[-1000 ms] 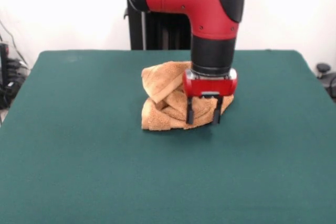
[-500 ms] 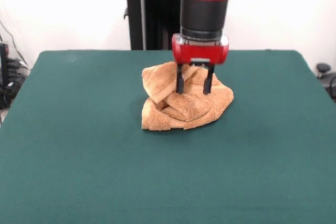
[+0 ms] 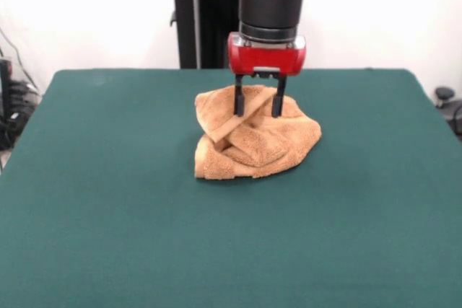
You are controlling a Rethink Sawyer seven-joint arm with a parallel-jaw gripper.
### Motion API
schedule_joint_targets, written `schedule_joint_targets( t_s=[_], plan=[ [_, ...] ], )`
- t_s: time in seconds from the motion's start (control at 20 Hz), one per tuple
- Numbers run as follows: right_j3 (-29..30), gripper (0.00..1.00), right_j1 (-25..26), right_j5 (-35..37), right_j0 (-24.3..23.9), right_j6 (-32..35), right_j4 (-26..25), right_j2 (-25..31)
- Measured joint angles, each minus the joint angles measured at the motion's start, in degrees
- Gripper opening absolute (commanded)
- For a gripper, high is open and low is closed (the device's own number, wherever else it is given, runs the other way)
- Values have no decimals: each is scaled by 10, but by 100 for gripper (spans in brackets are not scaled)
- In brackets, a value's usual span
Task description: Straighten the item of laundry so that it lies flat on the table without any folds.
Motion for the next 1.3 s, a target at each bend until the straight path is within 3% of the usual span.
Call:
schedule_joint_targets(
  t_s=[0.4,0.95,1.3],
  plan=[
    [0,100,26,-13,-1,0,-32,0],
    [-1,100,98,-165,-5,0,-92,-5],
    [-1,100,110,-201,2,0,-95,-17]
  ],
)
